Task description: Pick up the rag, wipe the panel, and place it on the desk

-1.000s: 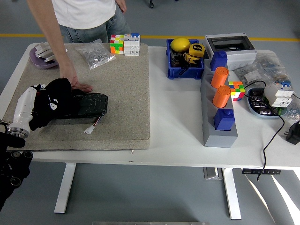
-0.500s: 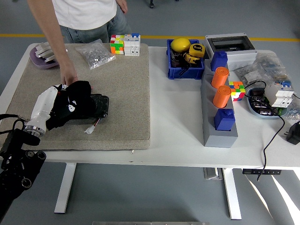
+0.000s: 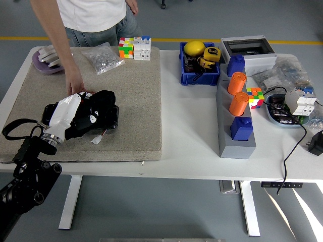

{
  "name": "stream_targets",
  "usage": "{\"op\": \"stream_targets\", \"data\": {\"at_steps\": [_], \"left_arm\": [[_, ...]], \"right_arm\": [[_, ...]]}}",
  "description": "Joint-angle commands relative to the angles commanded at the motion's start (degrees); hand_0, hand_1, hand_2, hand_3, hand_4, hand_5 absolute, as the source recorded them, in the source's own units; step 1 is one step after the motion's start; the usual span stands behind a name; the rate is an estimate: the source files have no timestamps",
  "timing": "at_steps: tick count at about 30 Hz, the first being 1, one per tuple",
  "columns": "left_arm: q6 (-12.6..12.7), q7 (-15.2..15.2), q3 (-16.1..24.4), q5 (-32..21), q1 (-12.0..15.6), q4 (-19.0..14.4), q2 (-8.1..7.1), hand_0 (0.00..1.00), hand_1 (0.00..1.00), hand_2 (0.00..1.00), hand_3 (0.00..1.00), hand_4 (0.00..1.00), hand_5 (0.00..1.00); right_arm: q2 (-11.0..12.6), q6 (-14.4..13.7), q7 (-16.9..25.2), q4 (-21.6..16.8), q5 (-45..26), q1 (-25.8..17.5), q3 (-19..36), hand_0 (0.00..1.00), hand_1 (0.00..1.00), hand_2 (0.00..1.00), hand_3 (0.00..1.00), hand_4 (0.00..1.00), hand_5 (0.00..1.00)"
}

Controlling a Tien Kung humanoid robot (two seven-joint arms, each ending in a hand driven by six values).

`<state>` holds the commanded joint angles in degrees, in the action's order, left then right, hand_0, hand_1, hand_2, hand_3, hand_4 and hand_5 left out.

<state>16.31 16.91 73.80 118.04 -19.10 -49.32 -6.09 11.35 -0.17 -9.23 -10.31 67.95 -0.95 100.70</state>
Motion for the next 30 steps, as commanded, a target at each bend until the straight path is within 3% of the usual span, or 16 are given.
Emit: {"op": "stream_targets", "data": {"at_steps": [18,25,30], "left_arm": [[0.23,-1.35,-4.15,0.96,-1.06,-3.42,0.97,0.255,0.158,0.409,0.305,0.002,0.002],[0.36,-1.26,-1.96,1.18,-0.3,-2.44,0.59,0.258,0.159,0.41,0.307,0.002,0.002],[0.47,-1.12,1.32,1.74,0.55,-1.68,-0.47,0.258,0.159,0.41,0.307,0.002,0.002]], "right_arm": [[-0.12,0.06,-0.23,0.0,-0.05,0.24,-0.08,0.79,0.636,0.688,0.637,0.998,0.551],[-0.28,0.1,-0.25,0.0,-0.25,0.08,-0.29,0.791,0.635,0.688,0.635,0.998,0.551],[-0.13,0.08,-0.31,0.0,-0.22,-0.01,-0.21,0.791,0.635,0.688,0.635,0.998,0.551]]}}
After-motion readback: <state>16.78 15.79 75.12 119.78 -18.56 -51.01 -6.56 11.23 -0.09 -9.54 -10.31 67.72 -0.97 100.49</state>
